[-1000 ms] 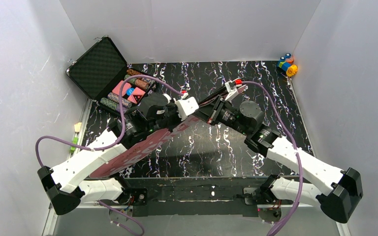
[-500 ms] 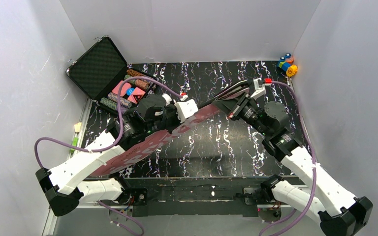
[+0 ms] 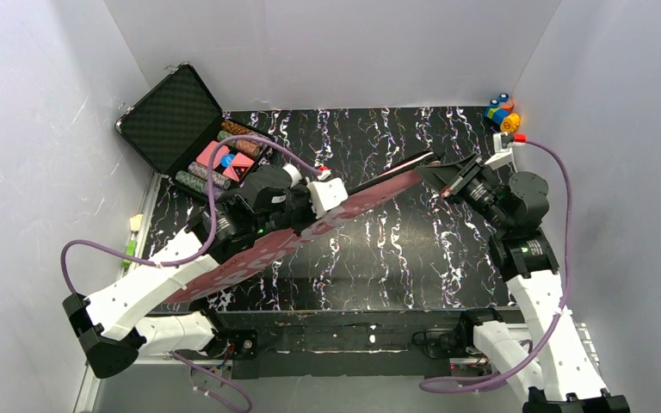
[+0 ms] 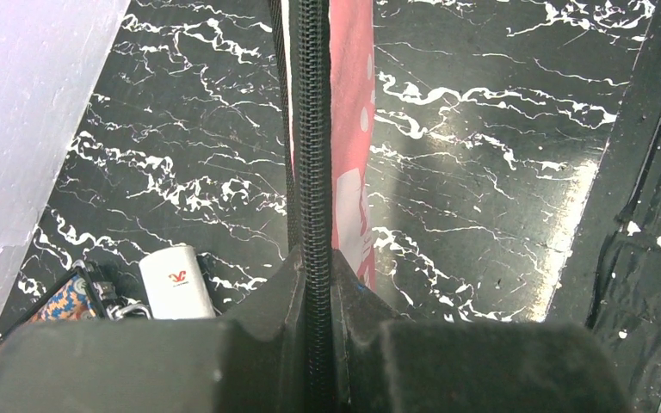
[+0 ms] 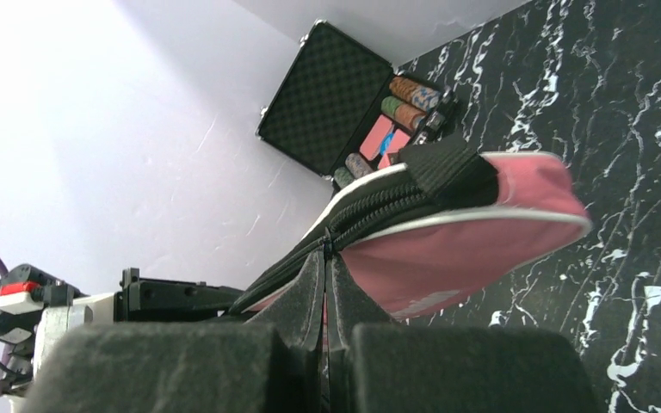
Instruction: Pack up the badminton gear
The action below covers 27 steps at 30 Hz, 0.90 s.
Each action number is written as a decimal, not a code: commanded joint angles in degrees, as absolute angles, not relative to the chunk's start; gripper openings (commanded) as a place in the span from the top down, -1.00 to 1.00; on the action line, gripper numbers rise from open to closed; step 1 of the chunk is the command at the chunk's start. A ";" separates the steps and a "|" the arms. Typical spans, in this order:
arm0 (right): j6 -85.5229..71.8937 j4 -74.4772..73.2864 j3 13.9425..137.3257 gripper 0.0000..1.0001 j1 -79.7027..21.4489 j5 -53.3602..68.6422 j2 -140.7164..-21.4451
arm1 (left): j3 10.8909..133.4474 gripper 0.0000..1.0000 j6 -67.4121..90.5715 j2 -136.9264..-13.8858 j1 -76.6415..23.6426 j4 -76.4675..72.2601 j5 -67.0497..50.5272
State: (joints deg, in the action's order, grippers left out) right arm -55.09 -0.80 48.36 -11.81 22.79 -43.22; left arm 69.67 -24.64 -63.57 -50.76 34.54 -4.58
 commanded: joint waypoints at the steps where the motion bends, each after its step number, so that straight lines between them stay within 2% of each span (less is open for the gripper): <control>1: -52.73 -4.33 51.87 0.97 -4.16 24.22 -43.13 | 69.56 1.00 -26.07 -60.12 -50.64 32.87 -4.36; 6: -52.23 -6.05 52.58 0.97 2.78 26.94 -43.75 | 69.16 1.00 -26.21 -60.12 -50.73 32.87 -4.58; 19: -50.81 -9.37 53.57 0.97 5.14 25.53 -45.44 | 69.25 1.00 -27.08 -61.11 -51.18 32.86 -4.48; 21: -51.11 -9.89 53.56 0.80 5.22 25.30 -45.09 | 69.82 1.00 -27.31 -61.93 -51.46 32.88 -4.40; 23: -51.80 -10.65 53.63 0.38 5.19 24.29 -44.10 | 70.81 1.00 -27.75 -63.20 -52.09 32.87 -4.11; 24: -52.30 -11.04 53.84 0.23 5.31 23.48 -43.48 | 71.57 1.00 -28.04 -64.11 -52.38 32.92 -3.71; 27: -54.09 -12.83 54.44 0.03 6.04 19.29 -40.64 | 75.14 1.00 -28.74 -68.66 -53.10 33.45 -3.37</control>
